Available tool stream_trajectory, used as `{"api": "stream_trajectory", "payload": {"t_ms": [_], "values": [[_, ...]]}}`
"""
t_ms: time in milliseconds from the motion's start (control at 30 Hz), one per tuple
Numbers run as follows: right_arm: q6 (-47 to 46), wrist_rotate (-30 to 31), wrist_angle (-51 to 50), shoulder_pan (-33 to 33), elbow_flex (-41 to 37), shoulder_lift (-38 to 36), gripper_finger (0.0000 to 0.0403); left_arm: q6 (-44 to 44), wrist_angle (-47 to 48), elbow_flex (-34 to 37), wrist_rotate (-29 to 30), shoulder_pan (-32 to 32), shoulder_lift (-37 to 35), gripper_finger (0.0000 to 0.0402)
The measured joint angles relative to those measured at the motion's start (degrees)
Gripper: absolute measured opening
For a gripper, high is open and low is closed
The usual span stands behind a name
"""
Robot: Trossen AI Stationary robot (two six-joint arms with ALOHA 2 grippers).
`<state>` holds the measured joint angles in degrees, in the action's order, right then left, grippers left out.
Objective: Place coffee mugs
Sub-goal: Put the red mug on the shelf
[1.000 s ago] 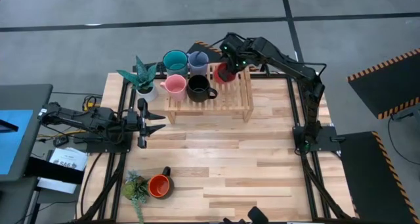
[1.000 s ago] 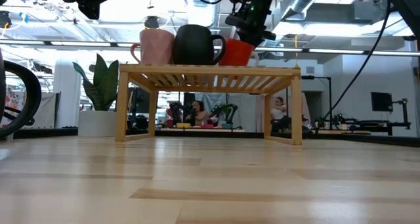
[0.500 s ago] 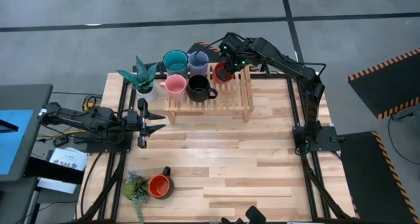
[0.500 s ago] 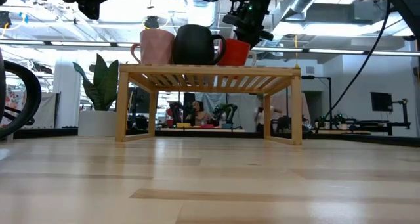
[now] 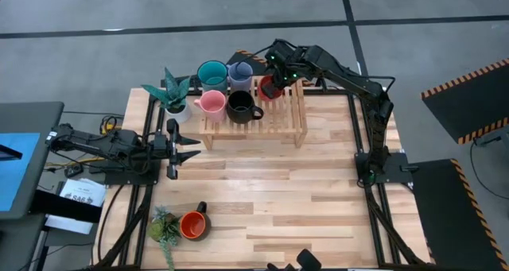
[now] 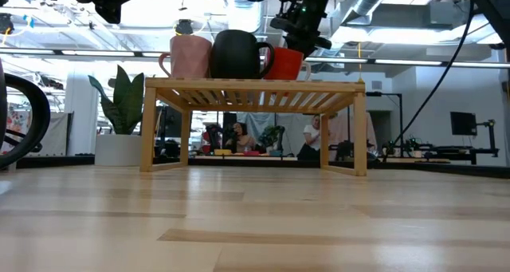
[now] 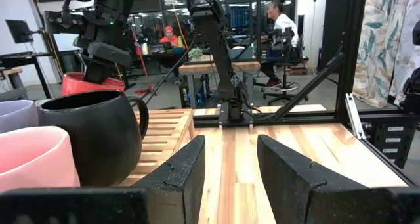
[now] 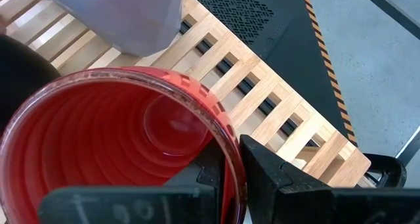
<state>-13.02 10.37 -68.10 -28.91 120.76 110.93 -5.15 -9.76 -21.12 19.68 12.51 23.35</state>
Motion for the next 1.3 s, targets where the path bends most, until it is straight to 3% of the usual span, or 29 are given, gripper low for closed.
{"api": "stream_trajectory", "payload": {"t_ms": [900, 1300], "values": [[0.0, 0.0, 1.4, 0.0, 0.0, 0.0, 0.0075, 0.0, 0.0, 0.0, 0.0, 0.0, 0.0, 0.0126], [0.0, 0.0, 1.4, 0.0, 0.0, 0.0, 0.0144, 0.0, 0.0, 0.0, 0.0, 0.0, 0.0, 0.0126]]}}
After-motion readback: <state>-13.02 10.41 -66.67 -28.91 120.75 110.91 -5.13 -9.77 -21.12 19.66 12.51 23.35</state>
